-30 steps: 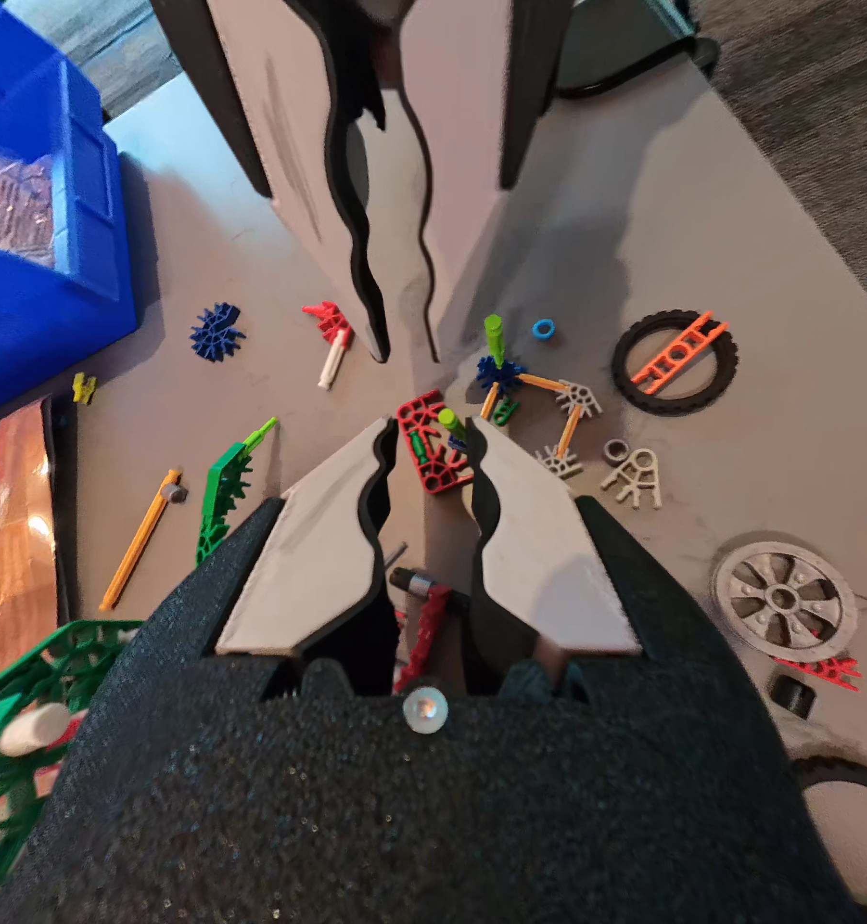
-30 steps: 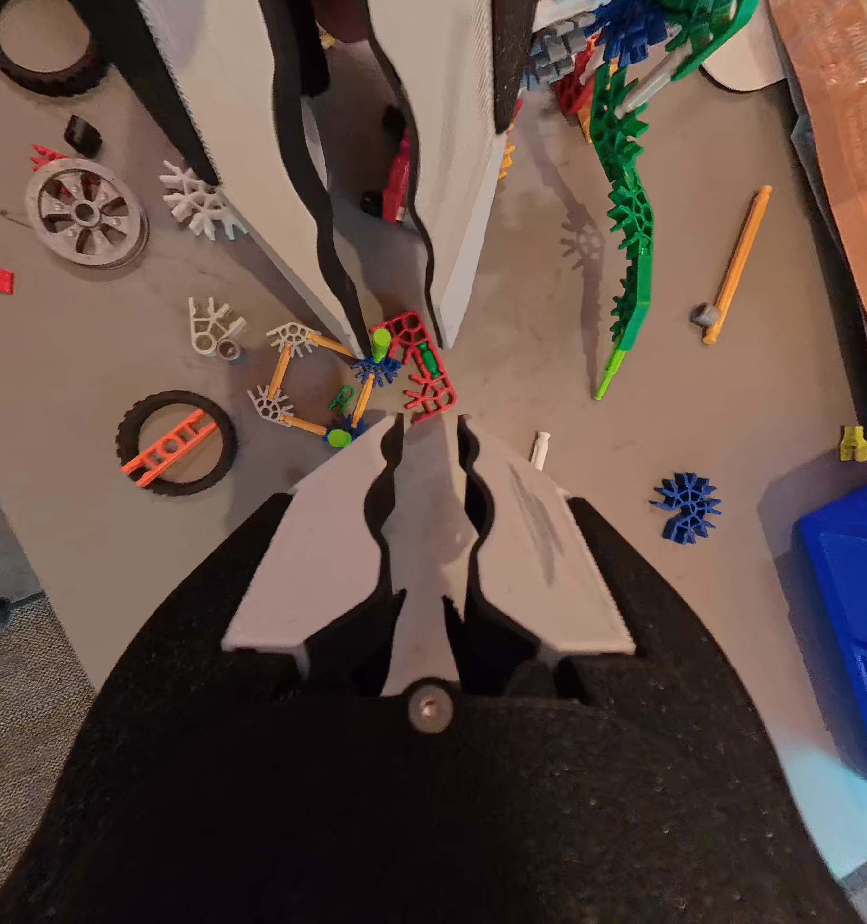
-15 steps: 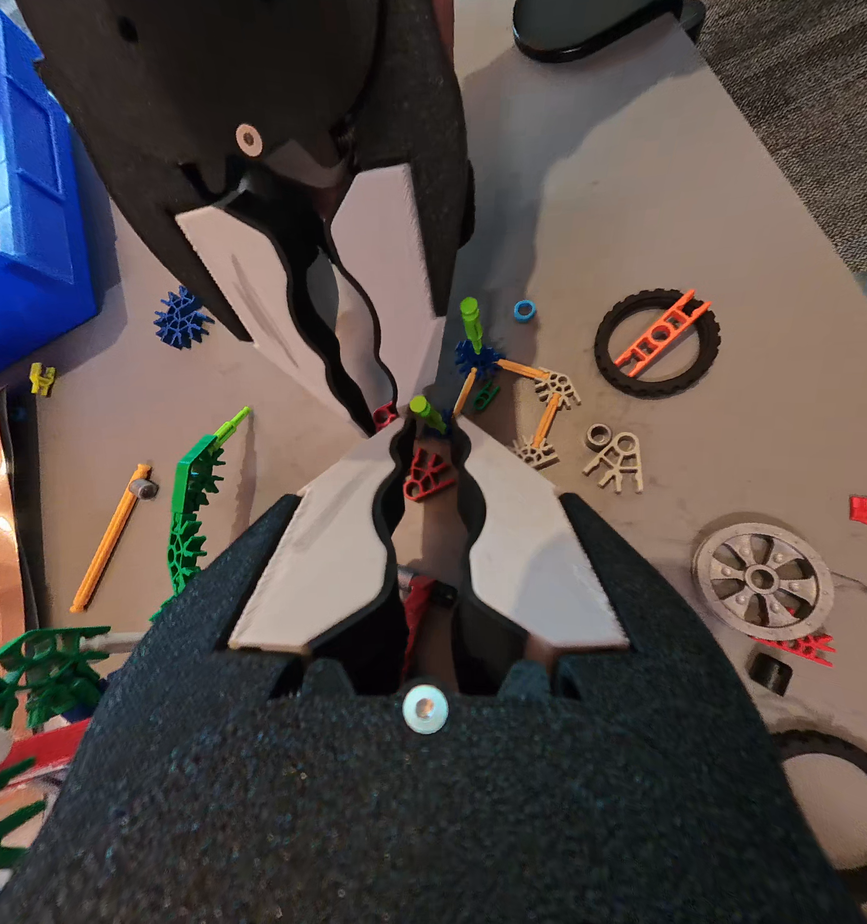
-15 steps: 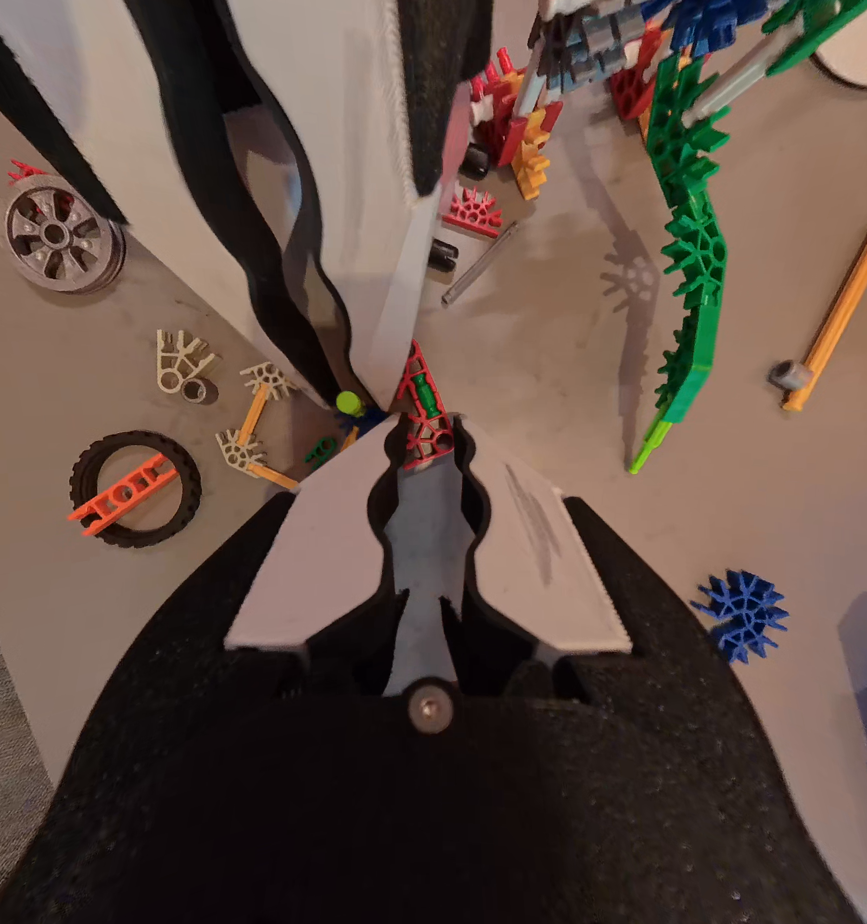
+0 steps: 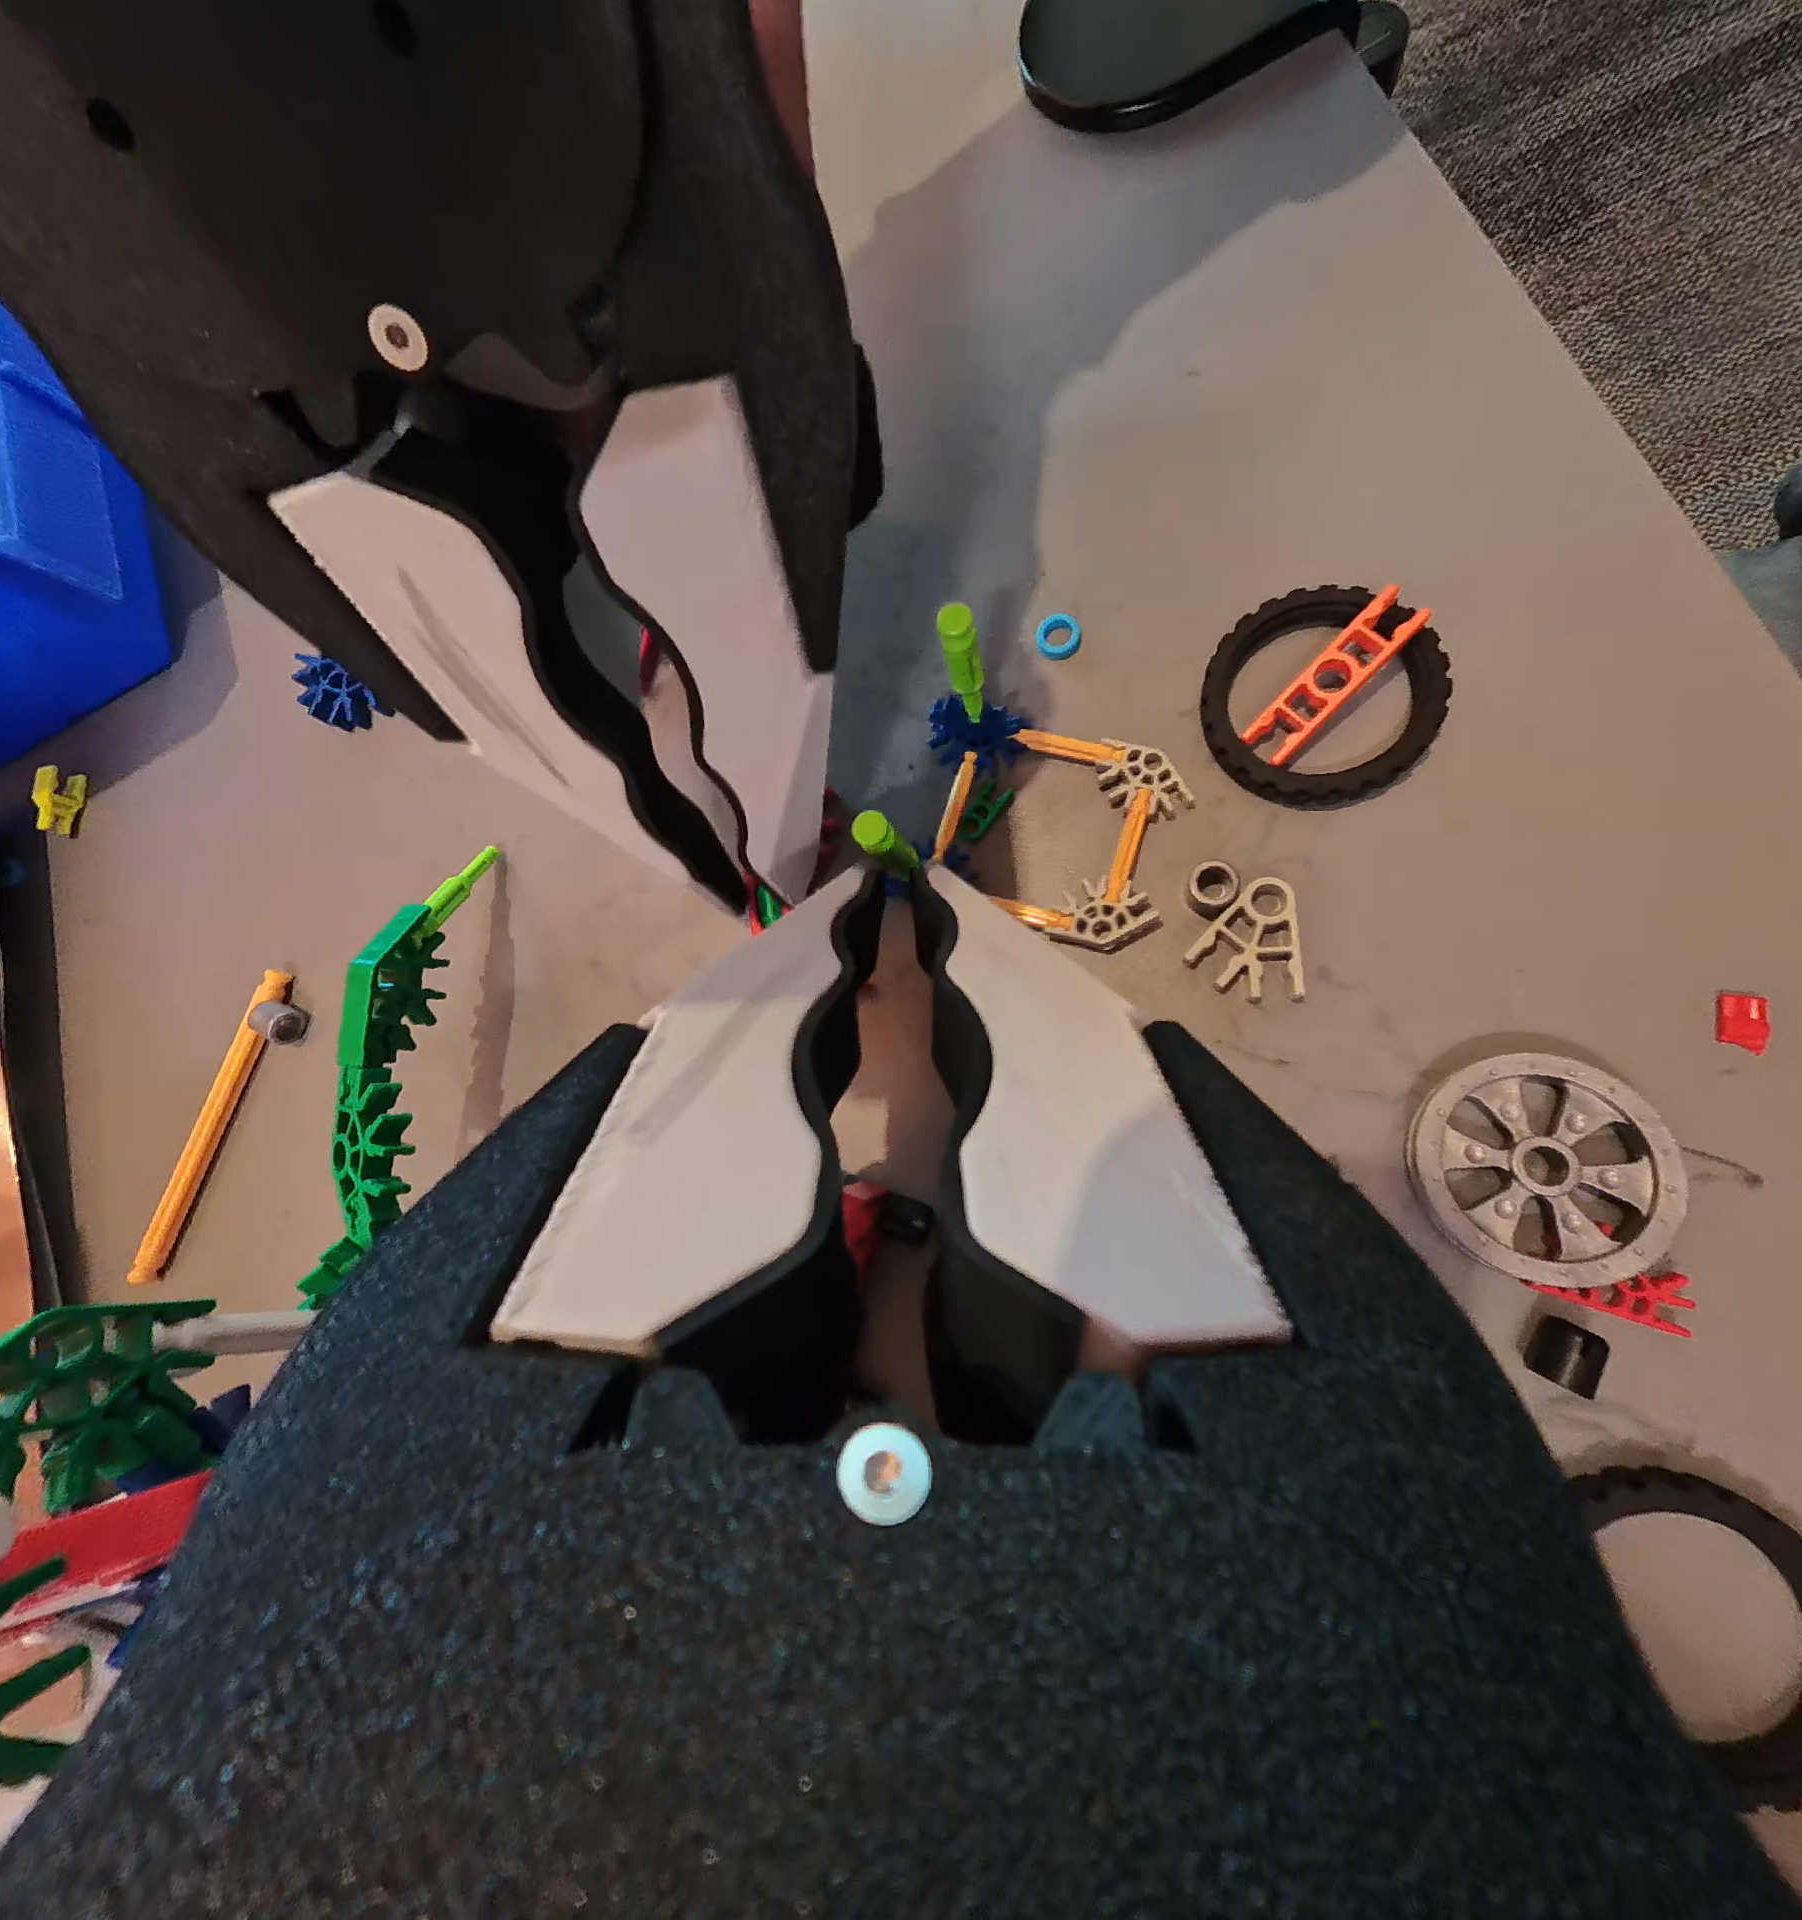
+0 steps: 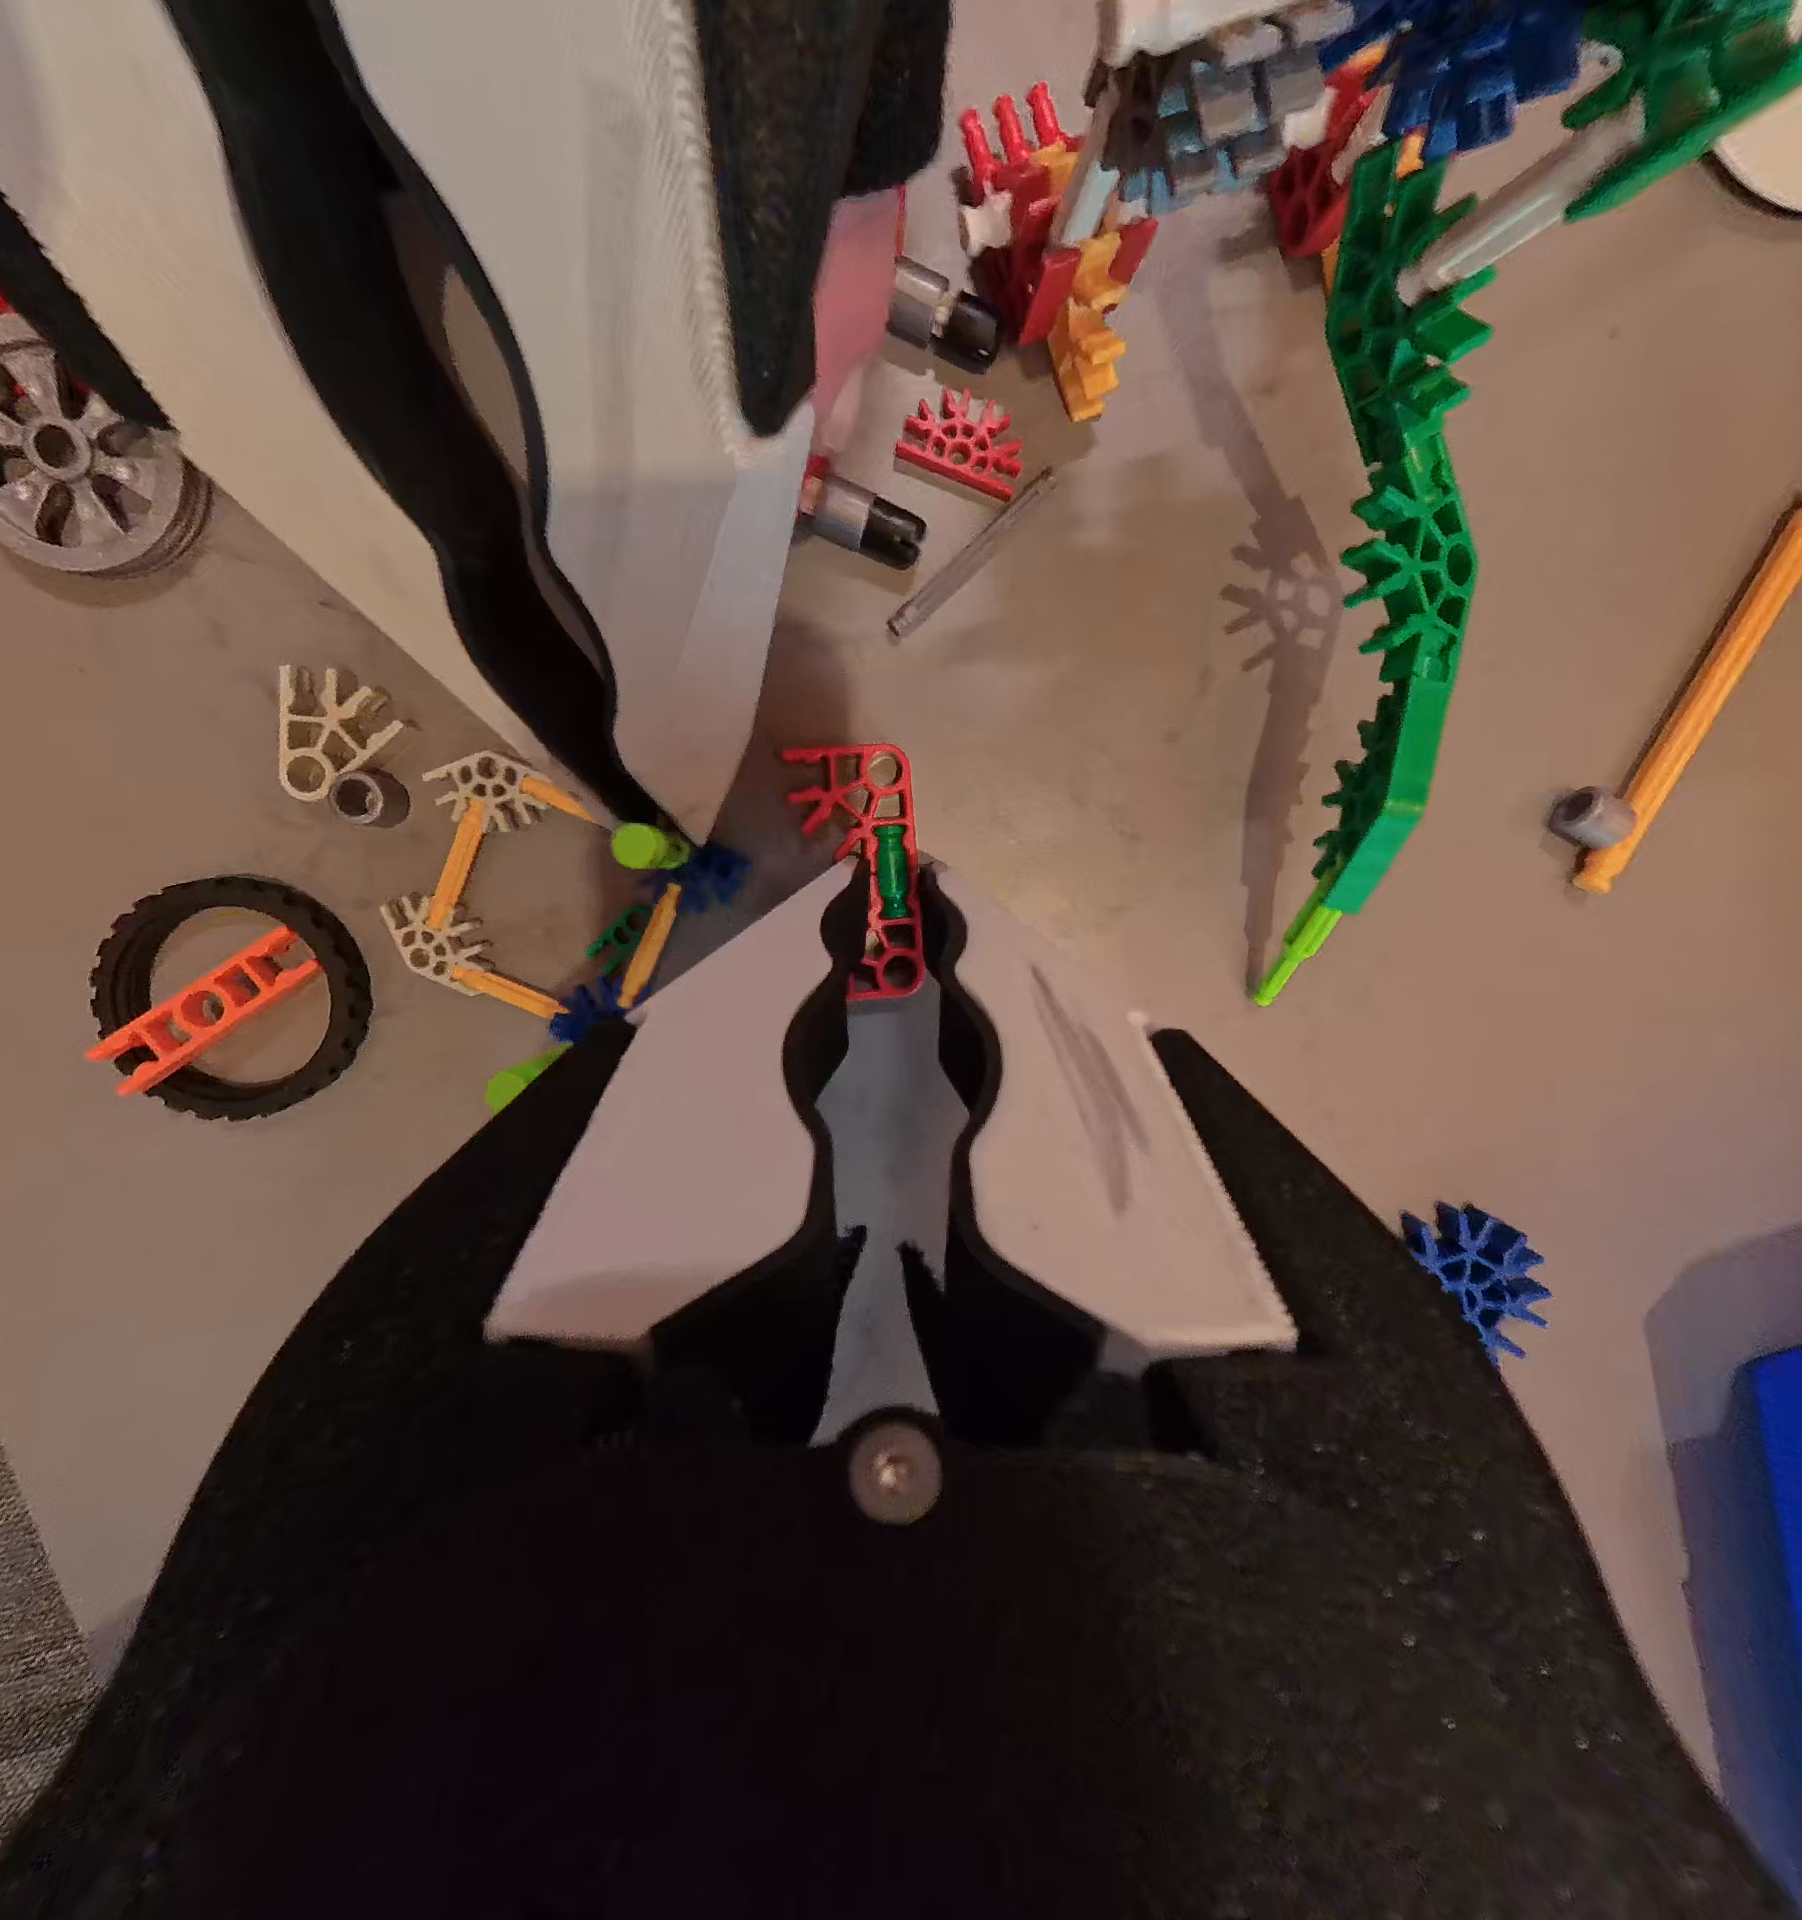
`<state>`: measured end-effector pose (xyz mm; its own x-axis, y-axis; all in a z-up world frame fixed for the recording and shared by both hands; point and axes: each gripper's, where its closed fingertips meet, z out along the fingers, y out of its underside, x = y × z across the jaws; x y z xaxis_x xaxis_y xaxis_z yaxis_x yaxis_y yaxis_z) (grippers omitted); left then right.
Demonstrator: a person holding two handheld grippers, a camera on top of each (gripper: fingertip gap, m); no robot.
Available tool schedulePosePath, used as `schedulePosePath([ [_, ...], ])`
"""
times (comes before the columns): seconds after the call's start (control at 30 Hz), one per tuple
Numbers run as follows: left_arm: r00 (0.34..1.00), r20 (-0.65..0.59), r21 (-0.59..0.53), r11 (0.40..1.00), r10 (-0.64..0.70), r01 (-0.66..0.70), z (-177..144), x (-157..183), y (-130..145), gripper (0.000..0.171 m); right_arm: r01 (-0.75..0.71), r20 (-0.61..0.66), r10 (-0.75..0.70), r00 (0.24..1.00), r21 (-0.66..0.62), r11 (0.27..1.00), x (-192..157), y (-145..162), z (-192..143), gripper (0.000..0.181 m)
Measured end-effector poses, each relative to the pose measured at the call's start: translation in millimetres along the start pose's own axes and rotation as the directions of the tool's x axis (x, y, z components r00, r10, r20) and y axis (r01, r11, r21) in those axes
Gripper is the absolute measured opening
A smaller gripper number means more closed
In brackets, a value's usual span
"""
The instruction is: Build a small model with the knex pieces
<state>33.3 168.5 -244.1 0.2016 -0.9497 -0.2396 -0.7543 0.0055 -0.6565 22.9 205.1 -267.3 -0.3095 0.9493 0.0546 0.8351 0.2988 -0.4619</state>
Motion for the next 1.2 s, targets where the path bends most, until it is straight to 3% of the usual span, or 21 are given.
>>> schedulePosePath([
  [0.5, 1.000, 0.027, 0.012, 1.000, 0.007, -0.007, -2.4, -2.5, -4.5, 0.007, 0.038, -0.038, -0.038, 0.999, -0.007, 0.999, -0.5, 1.0, 1.0, 0.008],
  [0.73, 0.998, 0.065, 0.025, 1.000, 0.009, -0.011, -4.9, -8.6, -7.8, 0.009, -0.094, -0.028, 0.096, 0.995, 0.081, 0.992, 3.4, 3.8, -16.7, 0.007],
  [0.83, 0.996, 0.092, 0.028, 1.000, 0.009, -0.012, -5.9, -13.0, -9.1, 0.012, -0.124, -0.022, 0.126, 0.992, 0.074, 0.990, 1.7, 7.8, -28.7, 0.007],
  [1.0, 0.993, 0.118, 0.013, 1.000, -0.005, 0.003, -4.5, -17.3, -8.7, 0.043, -0.149, -0.007, 0.150, 0.989, 0.070, 0.986, -5.9, 5.2, -40.9, 0.007],
  [1.2, 0.990, 0.140, 0.017, 1.000, -0.001, -0.001, 3.1, -22.0, -8.6, 0.042, -0.190, 0.024, 0.189, 0.982, 0.088, 0.978, -10.3, 2.2, -45.9, 0.000],
])
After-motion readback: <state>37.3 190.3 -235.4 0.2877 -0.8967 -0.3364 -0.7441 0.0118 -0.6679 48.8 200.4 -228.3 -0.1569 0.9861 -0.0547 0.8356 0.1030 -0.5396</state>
